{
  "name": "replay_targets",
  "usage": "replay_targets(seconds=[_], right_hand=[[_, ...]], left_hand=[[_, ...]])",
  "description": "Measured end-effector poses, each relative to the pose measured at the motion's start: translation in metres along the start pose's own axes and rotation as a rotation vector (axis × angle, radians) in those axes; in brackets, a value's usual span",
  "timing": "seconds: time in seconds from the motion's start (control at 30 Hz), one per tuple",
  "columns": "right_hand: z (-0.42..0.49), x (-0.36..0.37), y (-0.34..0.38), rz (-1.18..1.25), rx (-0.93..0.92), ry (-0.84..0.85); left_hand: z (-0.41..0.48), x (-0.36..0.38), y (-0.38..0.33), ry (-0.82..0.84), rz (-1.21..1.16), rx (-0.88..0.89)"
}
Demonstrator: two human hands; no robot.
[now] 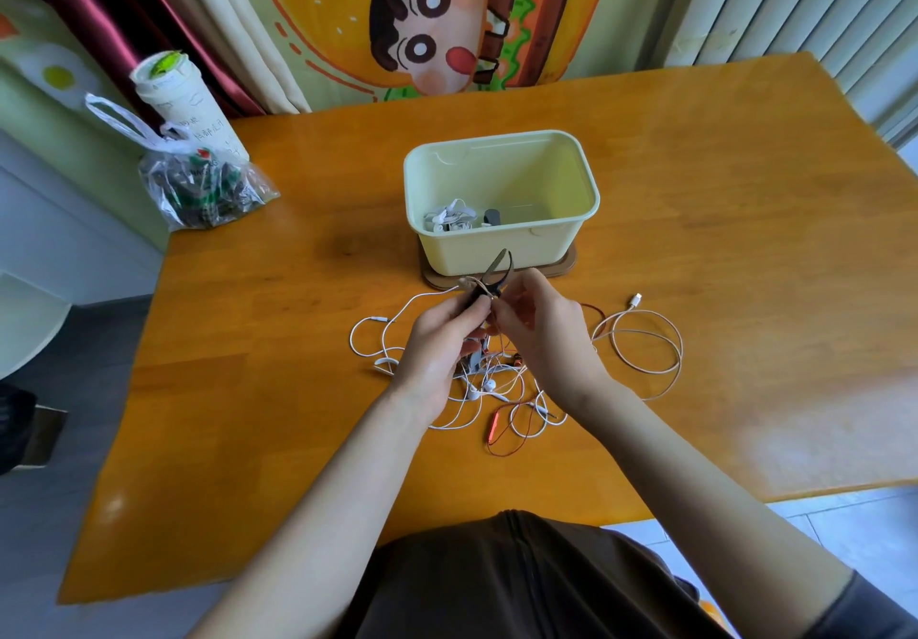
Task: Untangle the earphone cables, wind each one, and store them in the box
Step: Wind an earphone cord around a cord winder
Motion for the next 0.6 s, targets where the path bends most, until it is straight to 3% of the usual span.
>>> replay_targets(seconds=[0.3,0.6], right_hand=[[0.0021,-0.0003,-0.0037,0.093,0.050,-0.026],[-0.0002,-0.0074,-0.0018,-0.015,-0.082,-0.159]], left_hand=[[0.0007,0.0002,0.0060,0.013,0.070,-0.048],[0.0013,-0.0021,0.0076,-0.021,0.150,-0.042]])
Point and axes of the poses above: each hand's wrist, its own z-axis towards the middle knuckle, its own x-axis out of the palm, y = z × x, the point moved 4 cm from there along z, towards the middle knuckle, and after that the axes turned 15 degrees about -z, right-handed, at the moved point
